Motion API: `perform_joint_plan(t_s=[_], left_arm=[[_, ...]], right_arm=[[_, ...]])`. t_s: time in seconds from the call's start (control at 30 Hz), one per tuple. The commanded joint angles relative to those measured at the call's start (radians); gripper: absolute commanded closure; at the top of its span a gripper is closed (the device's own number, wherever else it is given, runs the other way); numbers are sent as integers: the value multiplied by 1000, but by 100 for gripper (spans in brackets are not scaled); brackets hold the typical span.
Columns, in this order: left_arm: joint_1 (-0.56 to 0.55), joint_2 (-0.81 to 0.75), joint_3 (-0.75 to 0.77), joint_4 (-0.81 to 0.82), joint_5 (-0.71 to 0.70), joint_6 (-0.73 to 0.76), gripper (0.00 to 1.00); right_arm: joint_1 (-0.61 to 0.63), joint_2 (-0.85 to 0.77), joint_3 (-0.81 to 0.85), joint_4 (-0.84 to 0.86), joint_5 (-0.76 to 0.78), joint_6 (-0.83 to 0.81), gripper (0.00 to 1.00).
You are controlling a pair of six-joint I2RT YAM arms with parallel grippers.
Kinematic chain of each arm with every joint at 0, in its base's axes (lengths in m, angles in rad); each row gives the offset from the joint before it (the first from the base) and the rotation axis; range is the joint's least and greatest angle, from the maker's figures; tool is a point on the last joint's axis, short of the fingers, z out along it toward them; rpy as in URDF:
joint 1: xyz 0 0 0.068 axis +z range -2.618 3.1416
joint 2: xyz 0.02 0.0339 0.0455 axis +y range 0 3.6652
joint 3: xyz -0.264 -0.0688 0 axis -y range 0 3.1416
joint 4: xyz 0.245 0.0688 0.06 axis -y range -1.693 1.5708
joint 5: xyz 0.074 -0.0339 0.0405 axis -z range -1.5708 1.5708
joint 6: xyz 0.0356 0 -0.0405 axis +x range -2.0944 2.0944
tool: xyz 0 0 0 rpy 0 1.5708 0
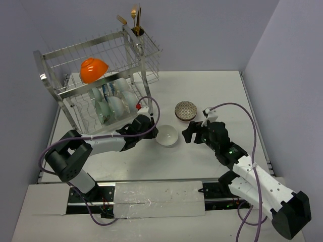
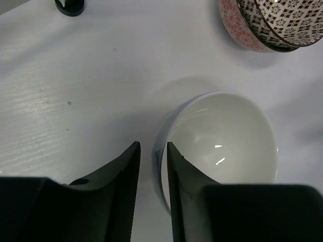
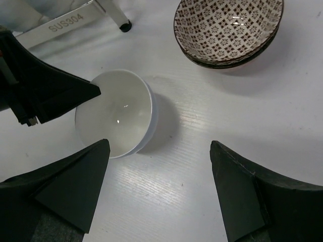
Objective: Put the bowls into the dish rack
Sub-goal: Place the bowl at the center of the board, then pick up the bowl from the center of the board.
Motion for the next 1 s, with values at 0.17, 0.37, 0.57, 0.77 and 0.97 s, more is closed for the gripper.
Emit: perform_joint_plan(t_s=[0.17, 0.37, 0.57, 0.77, 0.97], left_arm=[[-5, -135, 62, -141, -99, 12, 35], [-2, -284, 182, -383, -216, 93, 1], [36, -390, 225, -572, -270, 145, 1], [130, -530, 81, -588, -109, 54, 1], [125, -496, 54, -638, 114, -37, 4]], right_arm=[[134, 89, 89, 49, 21, -106, 13], [305, 249, 211, -9, 77, -199, 14], [379, 445, 341, -75, 58, -247, 21], [391, 556, 404, -110, 64, -230, 29], [387, 548, 439, -170, 166, -206, 30]])
